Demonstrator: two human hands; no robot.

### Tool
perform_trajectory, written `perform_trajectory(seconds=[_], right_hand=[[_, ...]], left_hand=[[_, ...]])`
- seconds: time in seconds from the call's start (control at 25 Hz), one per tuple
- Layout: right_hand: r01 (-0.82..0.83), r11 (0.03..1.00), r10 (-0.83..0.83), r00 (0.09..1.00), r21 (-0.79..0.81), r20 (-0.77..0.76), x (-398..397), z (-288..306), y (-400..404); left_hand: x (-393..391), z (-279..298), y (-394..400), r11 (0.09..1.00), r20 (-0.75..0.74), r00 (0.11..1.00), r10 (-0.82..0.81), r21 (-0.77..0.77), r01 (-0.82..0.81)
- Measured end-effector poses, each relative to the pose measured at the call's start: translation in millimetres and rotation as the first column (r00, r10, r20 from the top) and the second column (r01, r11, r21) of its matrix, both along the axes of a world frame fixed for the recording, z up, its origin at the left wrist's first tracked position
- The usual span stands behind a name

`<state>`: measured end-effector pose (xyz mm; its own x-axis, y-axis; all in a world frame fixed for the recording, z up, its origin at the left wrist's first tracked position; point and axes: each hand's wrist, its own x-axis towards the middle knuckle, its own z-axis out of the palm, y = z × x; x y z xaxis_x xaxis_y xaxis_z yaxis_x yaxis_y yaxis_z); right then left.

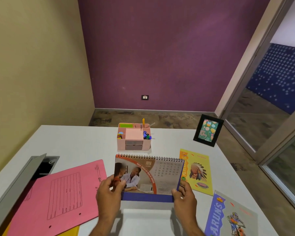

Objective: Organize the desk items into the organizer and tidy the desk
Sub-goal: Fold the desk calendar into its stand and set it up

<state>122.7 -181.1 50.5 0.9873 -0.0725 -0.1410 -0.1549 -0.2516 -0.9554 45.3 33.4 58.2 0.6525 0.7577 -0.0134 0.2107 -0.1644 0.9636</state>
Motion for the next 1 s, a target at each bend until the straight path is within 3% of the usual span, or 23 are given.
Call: perform_trajectory(seconds=[0.32, 0.52, 0.76, 1.0], right_hand=[[0.110, 0.973, -0.103, 0.994, -0.205, 0.045, -10, -38, 8], [0.139, 0.966, -0.141, 0.990, -0.219, 0.004, -17, -57, 5], [0.208, 0.962, -0.217, 0.976, -0.177, -0.032, -24, -58, 3], [0.221, 0.970, -0.233, 0.964, -0.096, -0.128, -28, -55, -1]], left_hand=[[-18, -31, -12, 0.996, -0.105, 0.991, 0.081, -0.022, -0.083], [-25, -54, -13, 0.997, -0.173, 0.982, 0.080, -0.008, -0.083], [-34, -65, -23, 0.992, -0.119, 0.985, 0.129, 0.031, -0.126], [-41, -64, -31, 0.970, -0.040, 0.983, 0.182, -0.154, -0.186]])
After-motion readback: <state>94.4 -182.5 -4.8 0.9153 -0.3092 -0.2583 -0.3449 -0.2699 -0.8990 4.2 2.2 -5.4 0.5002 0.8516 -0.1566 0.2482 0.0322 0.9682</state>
